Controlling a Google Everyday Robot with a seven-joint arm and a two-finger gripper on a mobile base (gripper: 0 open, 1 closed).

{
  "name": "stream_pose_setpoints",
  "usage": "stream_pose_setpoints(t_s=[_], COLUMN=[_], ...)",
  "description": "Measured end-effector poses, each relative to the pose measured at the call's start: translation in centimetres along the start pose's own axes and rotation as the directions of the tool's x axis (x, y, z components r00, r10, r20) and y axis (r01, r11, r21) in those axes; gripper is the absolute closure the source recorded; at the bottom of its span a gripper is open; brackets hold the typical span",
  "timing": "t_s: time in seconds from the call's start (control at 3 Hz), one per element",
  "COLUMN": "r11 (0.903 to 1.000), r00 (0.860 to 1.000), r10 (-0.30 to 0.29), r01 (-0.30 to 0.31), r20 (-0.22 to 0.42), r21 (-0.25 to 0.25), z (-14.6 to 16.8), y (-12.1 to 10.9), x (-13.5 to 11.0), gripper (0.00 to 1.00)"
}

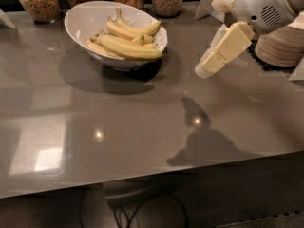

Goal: Pick banana from white bowl

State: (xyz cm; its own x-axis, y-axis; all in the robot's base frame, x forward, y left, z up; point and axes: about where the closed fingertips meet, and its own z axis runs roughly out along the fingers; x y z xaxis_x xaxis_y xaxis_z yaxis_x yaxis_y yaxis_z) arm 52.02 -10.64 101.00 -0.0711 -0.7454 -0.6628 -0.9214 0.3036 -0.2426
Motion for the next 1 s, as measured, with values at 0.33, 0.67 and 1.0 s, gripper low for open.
stream_pose_setpoints(t_s=[0.33,0.67,1.0], r11=[0.9976,0.9932,0.9895], r00=[0.994,0.983,0.975], r10=[-0.068,-0.116,-0.129], r01=[0.067,0.116,0.139], r20=[0.083,0.143,0.183], r21=[0.015,0.005,-0.04], z=[2.8,5.5,8.6], y=[-1.7,-2.9,-3.3], x=[-3.5,-6.4,-8.3], gripper=[0.0,0.0,0.18])
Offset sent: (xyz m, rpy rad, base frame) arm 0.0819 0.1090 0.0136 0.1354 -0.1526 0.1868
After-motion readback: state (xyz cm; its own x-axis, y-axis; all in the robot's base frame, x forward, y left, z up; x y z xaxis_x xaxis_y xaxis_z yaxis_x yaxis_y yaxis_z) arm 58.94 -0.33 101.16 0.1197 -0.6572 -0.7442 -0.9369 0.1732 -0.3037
